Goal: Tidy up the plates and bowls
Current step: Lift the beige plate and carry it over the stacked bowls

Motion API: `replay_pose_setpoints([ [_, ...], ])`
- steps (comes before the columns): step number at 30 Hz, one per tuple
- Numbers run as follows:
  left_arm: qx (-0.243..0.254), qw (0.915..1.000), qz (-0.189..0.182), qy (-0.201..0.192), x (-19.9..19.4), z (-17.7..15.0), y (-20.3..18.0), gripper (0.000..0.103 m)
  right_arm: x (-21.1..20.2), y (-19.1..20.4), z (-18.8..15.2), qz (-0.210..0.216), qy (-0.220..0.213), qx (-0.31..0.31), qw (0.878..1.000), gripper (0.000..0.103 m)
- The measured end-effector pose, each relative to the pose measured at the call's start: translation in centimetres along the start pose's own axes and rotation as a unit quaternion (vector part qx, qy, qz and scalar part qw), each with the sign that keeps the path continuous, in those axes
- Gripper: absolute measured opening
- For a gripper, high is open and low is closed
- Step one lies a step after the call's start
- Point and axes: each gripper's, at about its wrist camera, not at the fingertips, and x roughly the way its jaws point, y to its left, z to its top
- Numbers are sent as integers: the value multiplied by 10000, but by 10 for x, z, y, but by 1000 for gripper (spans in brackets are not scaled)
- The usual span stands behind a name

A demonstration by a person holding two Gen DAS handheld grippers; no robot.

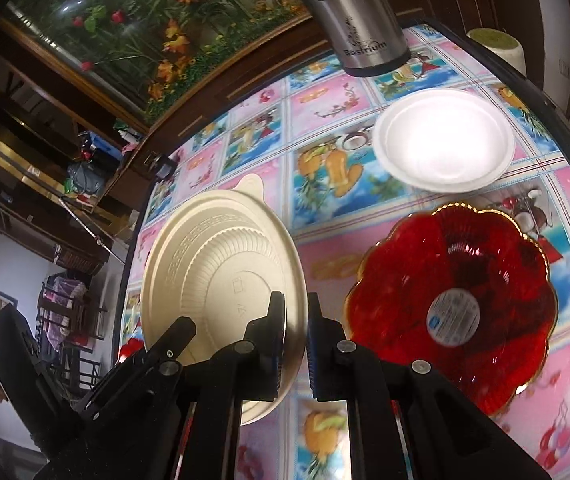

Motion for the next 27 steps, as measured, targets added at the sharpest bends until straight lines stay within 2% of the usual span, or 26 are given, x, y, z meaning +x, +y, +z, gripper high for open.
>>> replay_pose_setpoints([
  [12, -309, 9991, 71, -287, -47, -20, 54, 15, -18, 54, -40, 312, -71, -407, 9987, 10],
  [27, -683, 9963, 228, -468, -76, -39, 112, 15, -17, 119, -76, 521, -74, -917, 9944, 10],
])
